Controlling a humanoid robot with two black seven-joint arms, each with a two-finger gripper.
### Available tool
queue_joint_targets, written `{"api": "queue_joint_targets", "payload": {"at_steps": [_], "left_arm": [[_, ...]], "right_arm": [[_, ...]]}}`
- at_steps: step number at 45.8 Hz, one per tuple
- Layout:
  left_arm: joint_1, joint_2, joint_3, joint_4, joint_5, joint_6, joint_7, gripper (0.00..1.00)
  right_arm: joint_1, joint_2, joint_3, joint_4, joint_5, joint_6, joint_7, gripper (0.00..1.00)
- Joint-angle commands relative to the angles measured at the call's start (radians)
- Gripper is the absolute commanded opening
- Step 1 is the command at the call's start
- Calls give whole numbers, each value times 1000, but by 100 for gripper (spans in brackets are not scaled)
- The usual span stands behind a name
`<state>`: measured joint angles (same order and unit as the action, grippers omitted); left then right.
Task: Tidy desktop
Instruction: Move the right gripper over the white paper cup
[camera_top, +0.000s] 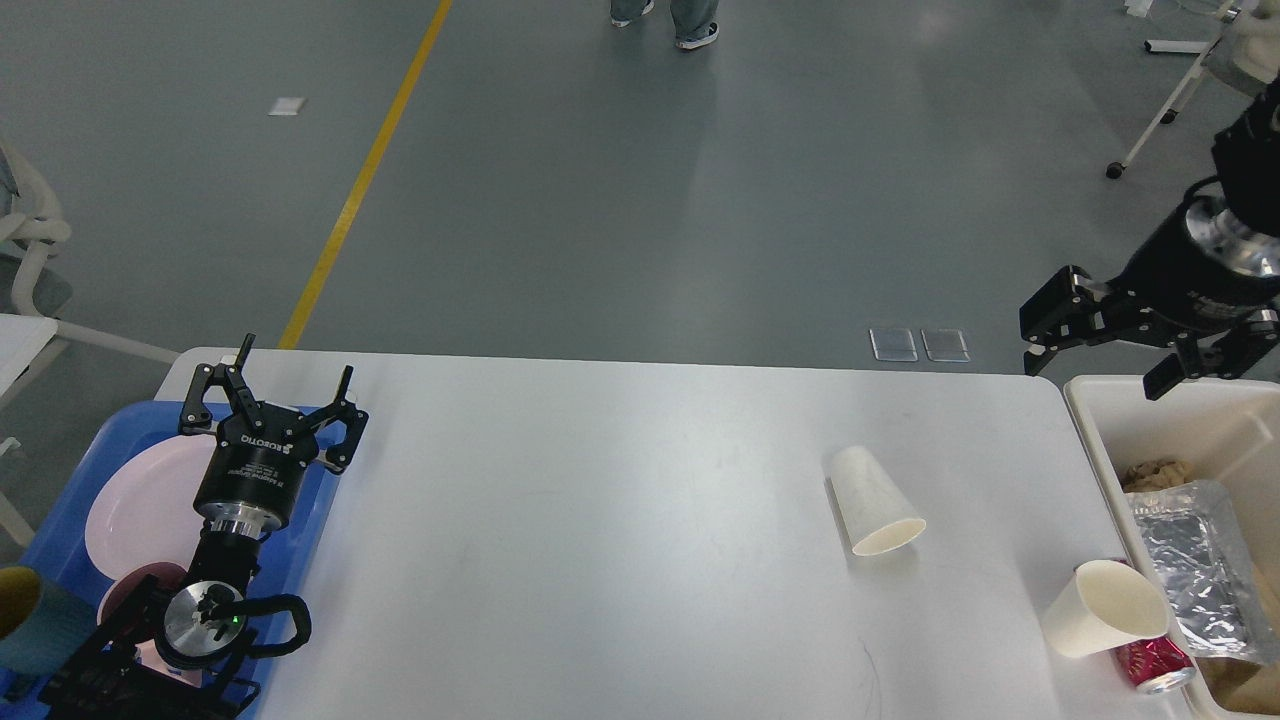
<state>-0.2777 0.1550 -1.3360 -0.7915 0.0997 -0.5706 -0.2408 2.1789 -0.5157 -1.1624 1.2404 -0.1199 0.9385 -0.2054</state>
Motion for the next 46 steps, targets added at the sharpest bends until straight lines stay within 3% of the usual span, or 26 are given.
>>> {"api": "queue_joint_targets", "payload": {"at_steps": [1,9,26,34,46], "left_arm": [[0,0,0,1,-2,0,0,96],[0,0,1,0,0,0,-2,96],[0,0,1,0,0,0,-2,96],[0,0,1,0,0,0,-2,96],[0,0,1,0,0,0,-2,96]], "right_arm": [[168,3,3,144,3,21,0,100],[323,-24,-8,332,19,16,0,100],[312,13,-69,333,112,-191,0,100],[202,48,-50,300,118,-282,-2,100],[-112,85,41,97,115,-297,-2,100]]}}
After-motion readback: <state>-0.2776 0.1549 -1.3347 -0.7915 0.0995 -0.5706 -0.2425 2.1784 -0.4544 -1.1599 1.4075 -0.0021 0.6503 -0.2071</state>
